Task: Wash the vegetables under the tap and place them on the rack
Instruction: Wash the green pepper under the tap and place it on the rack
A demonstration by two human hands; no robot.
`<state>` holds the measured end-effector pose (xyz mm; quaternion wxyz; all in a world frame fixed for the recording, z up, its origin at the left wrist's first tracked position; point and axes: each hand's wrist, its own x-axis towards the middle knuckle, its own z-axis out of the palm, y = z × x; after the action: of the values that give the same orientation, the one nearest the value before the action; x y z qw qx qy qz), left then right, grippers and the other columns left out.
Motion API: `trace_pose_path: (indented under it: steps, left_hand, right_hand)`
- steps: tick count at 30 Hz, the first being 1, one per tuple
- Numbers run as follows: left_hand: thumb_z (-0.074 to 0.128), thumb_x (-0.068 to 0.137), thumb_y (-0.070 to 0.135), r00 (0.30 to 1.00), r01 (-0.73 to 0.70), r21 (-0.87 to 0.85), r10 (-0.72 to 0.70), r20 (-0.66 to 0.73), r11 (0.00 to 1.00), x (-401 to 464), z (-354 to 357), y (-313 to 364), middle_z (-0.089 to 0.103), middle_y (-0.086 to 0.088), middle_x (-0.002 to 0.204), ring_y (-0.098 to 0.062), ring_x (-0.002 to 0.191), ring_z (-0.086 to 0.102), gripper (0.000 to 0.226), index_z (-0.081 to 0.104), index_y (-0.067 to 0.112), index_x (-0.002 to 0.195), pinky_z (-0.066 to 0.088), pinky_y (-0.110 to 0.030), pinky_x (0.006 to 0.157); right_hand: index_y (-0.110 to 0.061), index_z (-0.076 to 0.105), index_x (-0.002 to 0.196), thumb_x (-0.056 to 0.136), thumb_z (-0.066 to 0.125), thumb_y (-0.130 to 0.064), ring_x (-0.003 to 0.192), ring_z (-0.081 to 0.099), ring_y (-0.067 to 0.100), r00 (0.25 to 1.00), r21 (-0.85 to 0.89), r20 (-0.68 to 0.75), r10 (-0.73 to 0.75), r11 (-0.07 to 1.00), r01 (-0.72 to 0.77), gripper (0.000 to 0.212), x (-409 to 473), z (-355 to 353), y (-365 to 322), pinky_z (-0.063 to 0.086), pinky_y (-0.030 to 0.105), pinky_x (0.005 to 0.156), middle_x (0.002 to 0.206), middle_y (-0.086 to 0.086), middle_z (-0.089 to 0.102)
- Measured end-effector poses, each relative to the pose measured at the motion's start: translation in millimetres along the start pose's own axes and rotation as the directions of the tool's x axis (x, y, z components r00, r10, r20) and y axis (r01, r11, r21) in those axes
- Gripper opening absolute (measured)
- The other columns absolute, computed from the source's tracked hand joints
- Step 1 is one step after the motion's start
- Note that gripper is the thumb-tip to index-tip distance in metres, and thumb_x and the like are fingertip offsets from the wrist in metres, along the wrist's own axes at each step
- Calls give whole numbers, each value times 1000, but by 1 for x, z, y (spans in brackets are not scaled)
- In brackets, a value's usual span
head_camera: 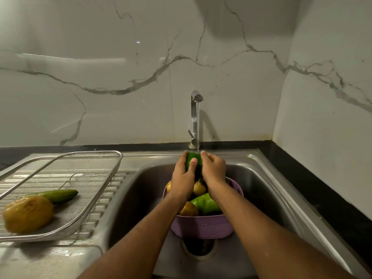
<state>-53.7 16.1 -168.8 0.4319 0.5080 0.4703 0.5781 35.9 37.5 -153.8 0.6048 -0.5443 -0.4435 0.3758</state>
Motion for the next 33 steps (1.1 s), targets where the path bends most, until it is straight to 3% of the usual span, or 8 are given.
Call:
trace_pose_path:
  steps: [5,12,15,17,20,26,29,33]
  left_hand:
    - [51,107,29,995,-65,16,66,-69,998,0,2,-4,49,-4,149,-20,134,51,55,33,29,159,47,-47,112]
    - [51,108,26,996,19,21,-17,-86,1000,0,5,-4,50,-8,151,-24,135,52,55,31,23,159,45,-49,113]
    - [53,106,18,993,-102,170,111,-43,980,-7,4,4,46,-2,152,-17,137,47,55,34,21,158,42,-38,116]
    - [56,104,11,976,-209,274,218,-2,939,-10,2,7,44,0,154,-14,138,44,56,38,19,156,40,-30,116]
    - [60,101,7,960,-271,315,278,24,909,-10,1,4,42,2,157,-11,141,41,58,42,20,154,37,-27,117]
    - [56,106,22,986,85,-80,-95,-135,993,-1,1,6,59,-11,142,-24,126,59,50,43,22,154,52,-48,107]
    - [54,107,26,971,225,-186,-237,-40,956,-3,-5,7,65,-12,130,-27,112,68,40,50,23,146,62,-47,88]
    - [58,104,17,998,-16,106,22,-56,994,-7,-1,10,55,-6,145,-21,131,55,53,42,21,154,48,-44,111]
  right_hand:
    - [-16,63,106,111,40,-40,94,64,20,991,-30,75,110,994,-108,34,-5,9,-7,55,37,87,99,6,66]
    - [-15,56,143,112,35,-28,126,59,26,993,-318,107,-51,945,83,39,-5,8,2,49,36,100,133,8,62]
    - [-13,66,123,112,37,-29,109,65,26,997,-214,40,-62,974,70,35,-3,10,0,53,37,93,114,8,69]
    - [-13,65,107,111,39,-32,100,67,28,995,-65,29,101,993,-99,32,2,11,-1,56,41,93,103,12,68]
    - [-11,64,115,110,42,-33,102,68,30,941,139,149,302,936,-323,32,3,6,-4,58,46,95,109,18,69]
    - [-16,37,158,113,33,-25,146,41,26,971,-248,238,-13,966,73,46,-10,8,-4,36,39,117,160,8,42]
    - [-13,49,150,113,34,-25,138,50,24,975,-373,193,-106,912,173,42,-11,6,2,39,28,105,150,9,53]
    - [-10,64,112,112,37,-24,102,66,24,994,-152,91,67,987,-53,31,-4,5,-4,52,30,83,110,13,67]
